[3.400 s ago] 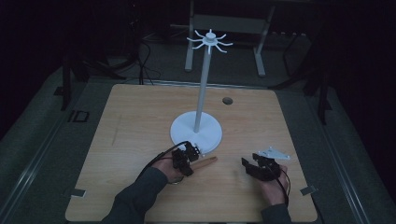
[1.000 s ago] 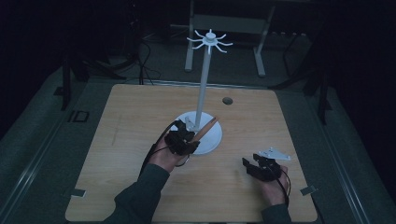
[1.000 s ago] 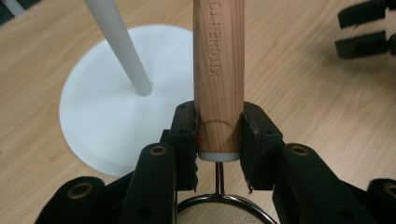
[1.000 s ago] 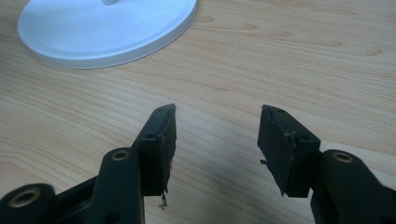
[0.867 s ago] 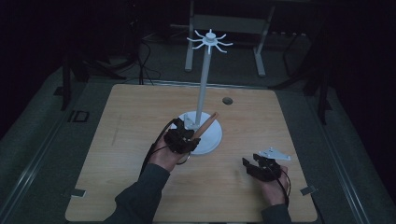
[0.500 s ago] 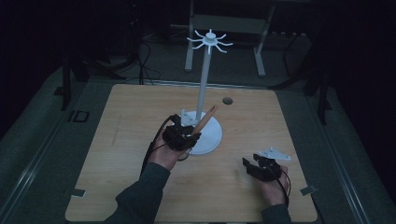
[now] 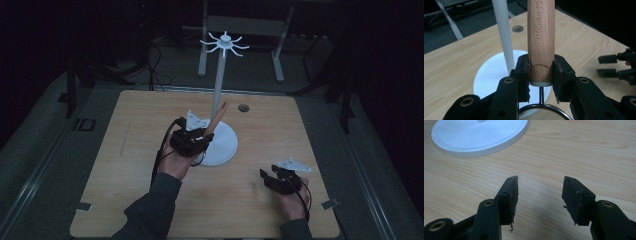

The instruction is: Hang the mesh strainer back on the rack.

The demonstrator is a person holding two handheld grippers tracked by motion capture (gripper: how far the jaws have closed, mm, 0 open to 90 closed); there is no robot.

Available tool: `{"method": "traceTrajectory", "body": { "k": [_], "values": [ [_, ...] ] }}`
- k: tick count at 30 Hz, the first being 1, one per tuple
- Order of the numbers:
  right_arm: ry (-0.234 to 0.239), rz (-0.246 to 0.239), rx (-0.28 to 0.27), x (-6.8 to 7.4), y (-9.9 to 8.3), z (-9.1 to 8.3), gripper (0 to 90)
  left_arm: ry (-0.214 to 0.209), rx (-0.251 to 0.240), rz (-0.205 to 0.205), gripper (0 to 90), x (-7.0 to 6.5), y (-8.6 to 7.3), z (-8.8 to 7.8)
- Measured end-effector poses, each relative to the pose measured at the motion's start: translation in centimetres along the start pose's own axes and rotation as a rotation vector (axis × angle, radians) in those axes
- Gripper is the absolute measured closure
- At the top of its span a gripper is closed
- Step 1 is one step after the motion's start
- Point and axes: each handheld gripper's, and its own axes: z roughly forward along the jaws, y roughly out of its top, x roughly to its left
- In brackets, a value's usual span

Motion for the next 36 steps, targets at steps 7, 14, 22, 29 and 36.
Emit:
{"method": "traceTrajectory", "body": {
  "k": [7,14,22,29,36],
  "values": [
    [0.000,0.001,-0.001,0.0,0.0,0.0,46.5,0.002,-0.039,-0.015,69.3,0.0,0.5,-0.4],
    [0.000,0.000,0.000,-0.1,0.0,0.0,46.6,0.005,-0.073,-0.031,69.3,0.1,1.1,-0.9],
    [-0.002,0.000,0.001,-0.1,-0.1,0.0,46.5,0.010,-0.103,-0.050,69.3,0.3,1.6,-1.5],
    [-0.003,0.004,0.000,-0.1,-0.1,0.0,46.5,0.009,-0.125,-0.065,69.3,0.3,2.0,-1.8],
    [-0.004,0.003,0.000,-0.2,-0.1,0.0,46.5,0.012,-0.158,-0.083,69.3,0.4,2.5,-2.2]
  ]
}}
